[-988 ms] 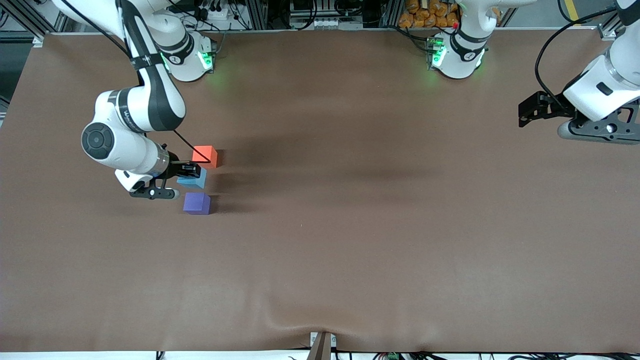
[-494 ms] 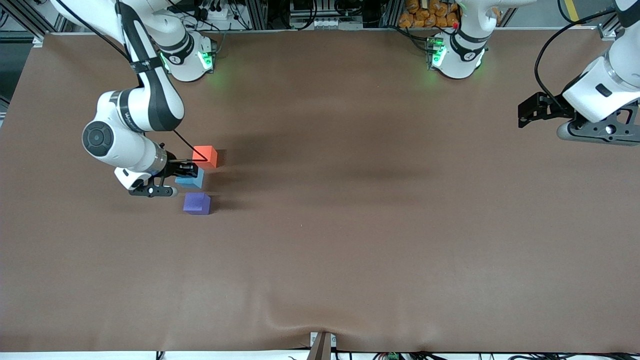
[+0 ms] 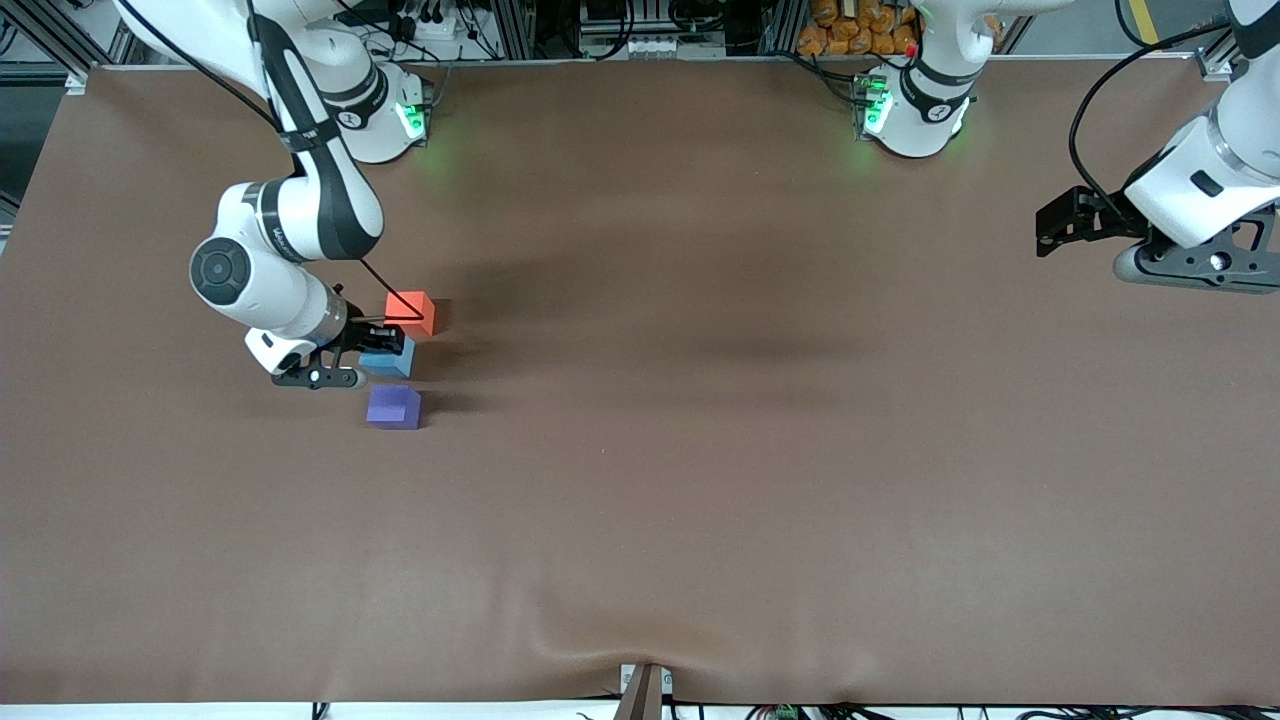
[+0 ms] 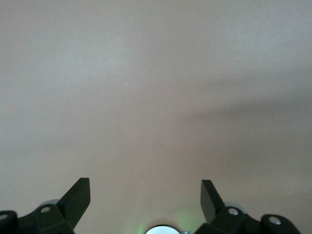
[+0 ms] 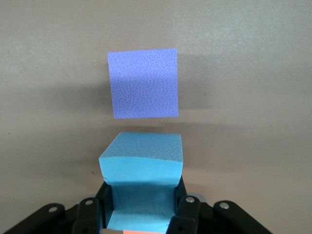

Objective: Place blue block between orange and purple blocks
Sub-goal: 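Lower the blue block between the orange and purple blocks, right gripper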

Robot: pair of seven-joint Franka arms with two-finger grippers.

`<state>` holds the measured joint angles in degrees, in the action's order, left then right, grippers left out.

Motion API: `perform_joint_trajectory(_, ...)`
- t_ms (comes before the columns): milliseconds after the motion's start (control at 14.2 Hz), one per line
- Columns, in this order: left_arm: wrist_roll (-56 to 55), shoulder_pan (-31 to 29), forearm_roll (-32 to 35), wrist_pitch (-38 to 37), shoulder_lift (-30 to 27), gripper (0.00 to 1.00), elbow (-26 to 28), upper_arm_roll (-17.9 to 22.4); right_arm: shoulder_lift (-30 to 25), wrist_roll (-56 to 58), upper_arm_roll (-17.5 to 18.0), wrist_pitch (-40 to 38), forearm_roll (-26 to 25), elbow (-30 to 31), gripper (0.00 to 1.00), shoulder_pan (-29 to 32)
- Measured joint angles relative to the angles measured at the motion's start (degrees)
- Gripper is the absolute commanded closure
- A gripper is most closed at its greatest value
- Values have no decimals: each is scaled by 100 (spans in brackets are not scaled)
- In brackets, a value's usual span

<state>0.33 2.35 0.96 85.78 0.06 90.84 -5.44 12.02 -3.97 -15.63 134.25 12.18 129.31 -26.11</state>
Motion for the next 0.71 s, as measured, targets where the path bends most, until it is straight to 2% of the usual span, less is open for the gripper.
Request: perform_joint_trajectory(705, 0, 0, 0, 0, 1, 0, 0, 0, 392, -1, 54, 694, 5, 228, 100, -128)
